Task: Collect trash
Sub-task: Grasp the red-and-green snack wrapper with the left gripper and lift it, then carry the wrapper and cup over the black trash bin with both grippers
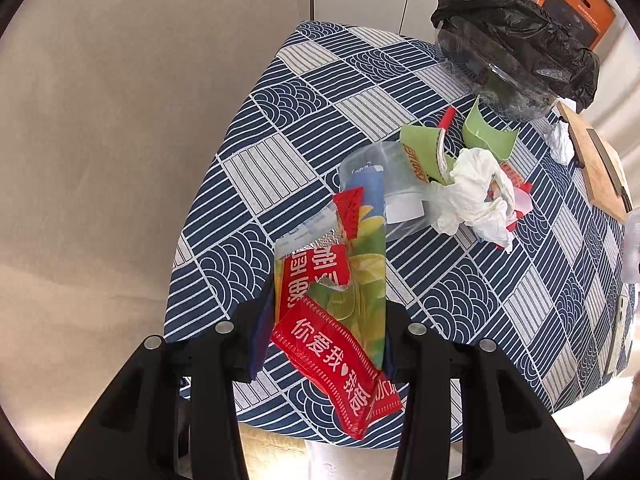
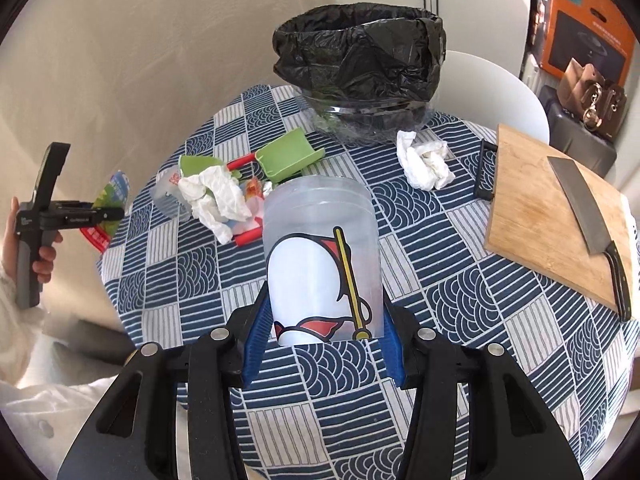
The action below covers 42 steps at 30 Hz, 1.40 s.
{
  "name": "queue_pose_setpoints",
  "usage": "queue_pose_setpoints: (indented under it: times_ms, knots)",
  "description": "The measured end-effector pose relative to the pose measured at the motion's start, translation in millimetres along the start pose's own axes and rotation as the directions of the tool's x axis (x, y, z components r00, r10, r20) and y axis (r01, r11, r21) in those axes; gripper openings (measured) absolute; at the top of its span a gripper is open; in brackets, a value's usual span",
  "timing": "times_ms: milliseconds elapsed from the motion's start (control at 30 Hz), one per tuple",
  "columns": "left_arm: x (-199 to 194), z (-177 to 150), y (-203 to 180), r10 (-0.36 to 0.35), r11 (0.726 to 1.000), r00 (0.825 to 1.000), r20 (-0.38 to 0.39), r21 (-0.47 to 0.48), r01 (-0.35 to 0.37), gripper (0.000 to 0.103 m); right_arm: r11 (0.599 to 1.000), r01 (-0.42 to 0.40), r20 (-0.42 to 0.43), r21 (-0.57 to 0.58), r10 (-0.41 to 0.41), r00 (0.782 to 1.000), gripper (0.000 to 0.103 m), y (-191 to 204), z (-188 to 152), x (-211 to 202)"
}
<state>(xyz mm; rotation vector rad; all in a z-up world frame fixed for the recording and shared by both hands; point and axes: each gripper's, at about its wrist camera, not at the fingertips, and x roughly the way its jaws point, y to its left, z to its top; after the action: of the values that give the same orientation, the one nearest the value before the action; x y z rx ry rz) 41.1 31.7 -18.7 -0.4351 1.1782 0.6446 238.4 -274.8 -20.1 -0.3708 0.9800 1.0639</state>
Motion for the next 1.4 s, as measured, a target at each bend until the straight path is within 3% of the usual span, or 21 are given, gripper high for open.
queue_pose_setpoints:
  times_ms: [133, 333, 600, 767, 900, 967, 1400]
  knots:
    - [-10, 26, -2, -0.003, 0.999, 1.0, 0.029, 0.036, 0.002, 0.043, 0.999, 0.022, 0.034, 0.036, -0.023, 0.999, 0.045, -9, 8, -11]
    - [-26, 73, -23, -0.085, 0.992, 0.992, 0.096, 0.106, 0.075, 0.043, 0.99, 0.024, 0.077, 0.138, -0.035, 0.996, 0.045, -22, 23, -22]
    - [-44, 137, -59, -0.17, 0.962, 0.974, 0.151, 0.241, 0.131, 0.043, 0.982, 0.021, 0.152, 0.186, -0.05, 0.987, 0.047, -23, 60, -38]
    - [-51, 175, -77, -0.246, 0.931, 0.954, 0.172, 0.315, 0.183, 0.043, 0.981, -0.005, 0.213, 0.196, -0.038, 0.976, 0.047, -18, 87, -41]
    - [-56, 201, -94, -0.318, 0.892, 0.932, 0.173, 0.389, 0.232, 0.043, 0.978, -0.001, 0.239, 0.21, -0.05, 0.97, 0.047, -13, 111, -36]
    - [-55, 214, -99, -0.383, 0.864, 0.911, 0.15, 0.407, 0.297, 0.043, 0.974, -0.002, 0.251, 0.225, -0.056, 0.966, 0.048, -13, 122, -33]
    - [-35, 280, -136, -0.6, 0.723, 0.792, 0.109, 0.498, 0.479, 0.044, 0.967, 0.027, 0.284, 0.252, -0.101, 0.954, 0.048, -9, 193, -7]
